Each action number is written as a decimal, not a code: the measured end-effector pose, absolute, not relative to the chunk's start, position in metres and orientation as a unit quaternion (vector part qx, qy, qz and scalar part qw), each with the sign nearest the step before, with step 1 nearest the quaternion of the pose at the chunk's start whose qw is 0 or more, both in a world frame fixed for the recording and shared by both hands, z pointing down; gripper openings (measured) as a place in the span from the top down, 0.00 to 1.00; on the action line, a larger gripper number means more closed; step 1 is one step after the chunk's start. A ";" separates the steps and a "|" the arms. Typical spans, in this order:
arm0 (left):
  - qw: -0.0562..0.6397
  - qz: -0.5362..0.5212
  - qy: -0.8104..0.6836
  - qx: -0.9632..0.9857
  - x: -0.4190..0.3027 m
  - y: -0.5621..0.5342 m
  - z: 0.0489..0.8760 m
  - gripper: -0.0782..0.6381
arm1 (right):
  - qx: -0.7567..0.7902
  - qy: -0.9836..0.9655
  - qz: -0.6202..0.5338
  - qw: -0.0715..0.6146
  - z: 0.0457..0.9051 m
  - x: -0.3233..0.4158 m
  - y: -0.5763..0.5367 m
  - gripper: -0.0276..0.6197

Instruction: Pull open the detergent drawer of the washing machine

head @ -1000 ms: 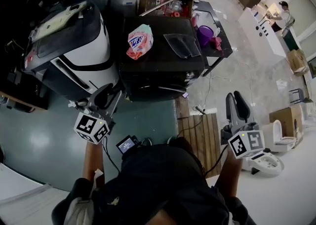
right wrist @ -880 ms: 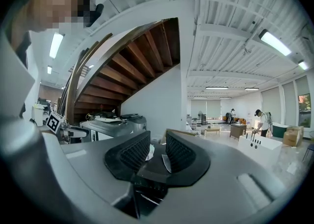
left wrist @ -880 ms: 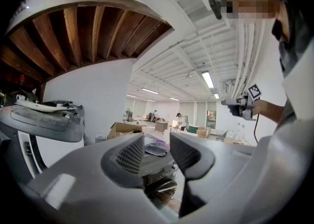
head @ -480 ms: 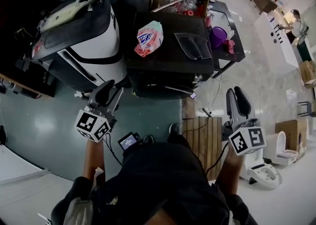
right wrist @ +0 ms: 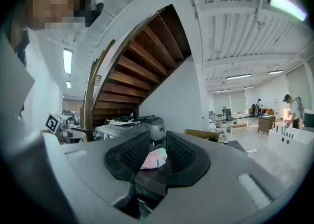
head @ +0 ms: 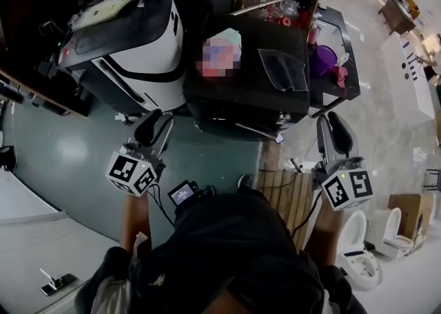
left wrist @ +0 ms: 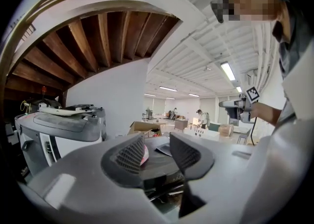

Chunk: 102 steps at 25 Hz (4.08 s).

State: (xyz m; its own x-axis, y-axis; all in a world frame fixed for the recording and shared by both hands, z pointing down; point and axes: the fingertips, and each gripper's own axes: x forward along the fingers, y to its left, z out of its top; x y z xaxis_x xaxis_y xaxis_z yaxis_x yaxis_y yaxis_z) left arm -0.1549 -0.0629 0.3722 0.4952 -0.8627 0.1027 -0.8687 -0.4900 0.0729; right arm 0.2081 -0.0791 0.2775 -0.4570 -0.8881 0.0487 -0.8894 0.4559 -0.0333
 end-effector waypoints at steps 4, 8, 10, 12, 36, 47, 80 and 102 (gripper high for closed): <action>0.056 0.028 -0.521 0.851 -0.145 -0.069 0.372 0.66 | 0.502 -0.864 0.027 0.011 0.280 0.216 -0.103 0.83; 0.058 0.030 -0.540 0.839 -0.136 -0.075 0.374 0.66 | 0.486 -0.874 0.030 0.010 0.284 0.225 -0.125 0.83; 0.061 0.031 -0.550 0.832 -0.133 -0.078 0.376 0.66 | 0.477 -0.878 0.027 0.006 0.288 0.230 -0.136 0.83; 0.064 0.031 -0.558 0.827 -0.128 -0.081 0.377 0.66 | 0.470 -0.883 0.026 0.005 0.290 0.234 -0.145 0.83; 0.086 0.030 -0.592 0.800 -0.087 -0.108 0.376 0.66 | 0.433 -0.900 0.052 -0.001 0.305 0.273 -0.197 0.83; 0.120 -0.006 -0.569 0.814 -0.104 -0.155 0.405 0.66 | 0.462 -0.886 0.027 0.016 0.287 0.272 -0.199 0.83; 0.446 -0.092 -0.480 0.750 -0.144 -0.232 0.768 0.41 | 0.461 -0.868 0.035 0.180 0.334 0.220 -0.206 0.83; 0.449 -0.408 -0.295 0.739 -0.138 -0.270 0.774 0.35 | 0.478 -0.832 0.112 0.260 0.414 0.203 -0.217 0.83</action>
State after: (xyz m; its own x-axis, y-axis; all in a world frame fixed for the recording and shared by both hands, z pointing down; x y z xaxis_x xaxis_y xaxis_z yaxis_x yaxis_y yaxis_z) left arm -0.1382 -0.2704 0.7742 0.4939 -0.8012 -0.3377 -0.0693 -0.4234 0.9033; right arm 0.2028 -0.2169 0.4139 -0.4079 -0.7366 0.5395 -0.8528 0.5184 0.0630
